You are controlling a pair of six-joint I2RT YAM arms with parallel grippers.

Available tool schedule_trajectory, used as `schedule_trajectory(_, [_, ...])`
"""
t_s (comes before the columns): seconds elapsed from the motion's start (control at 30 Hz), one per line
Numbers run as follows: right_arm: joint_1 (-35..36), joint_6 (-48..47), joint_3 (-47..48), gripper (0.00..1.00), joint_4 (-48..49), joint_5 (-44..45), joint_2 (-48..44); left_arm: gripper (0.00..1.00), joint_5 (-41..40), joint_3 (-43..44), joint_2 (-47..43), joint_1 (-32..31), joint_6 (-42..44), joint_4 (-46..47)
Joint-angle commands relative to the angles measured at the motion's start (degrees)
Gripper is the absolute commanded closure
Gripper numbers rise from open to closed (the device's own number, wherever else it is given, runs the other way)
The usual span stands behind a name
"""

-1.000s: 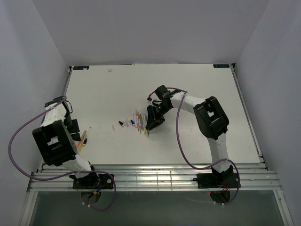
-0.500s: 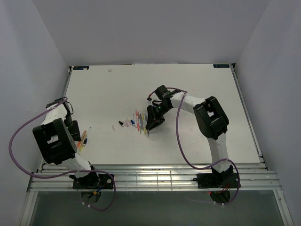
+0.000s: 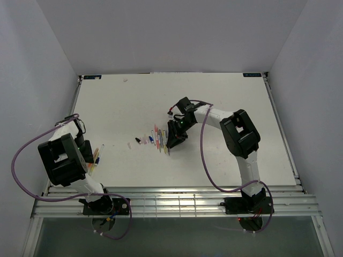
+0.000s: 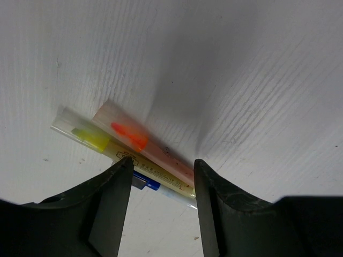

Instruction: Open the pen caps

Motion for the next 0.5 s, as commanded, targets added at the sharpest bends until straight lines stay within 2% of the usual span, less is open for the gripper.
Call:
schedule_trajectory(0.0, [-0.3, -1.0, -1.0, 0.70, 0.5, -0.9, 0.2, 0.41, 0.6, -0.6, -0.7, 0.3, -9.7, 0.9])
schedule_trajectory(0.47, [-0.4, -0.8, -1.5, 0.70, 0.8, -0.9, 0.0, 0.42, -0.2, 0.2, -0.2, 0.3, -8.7, 1.8])
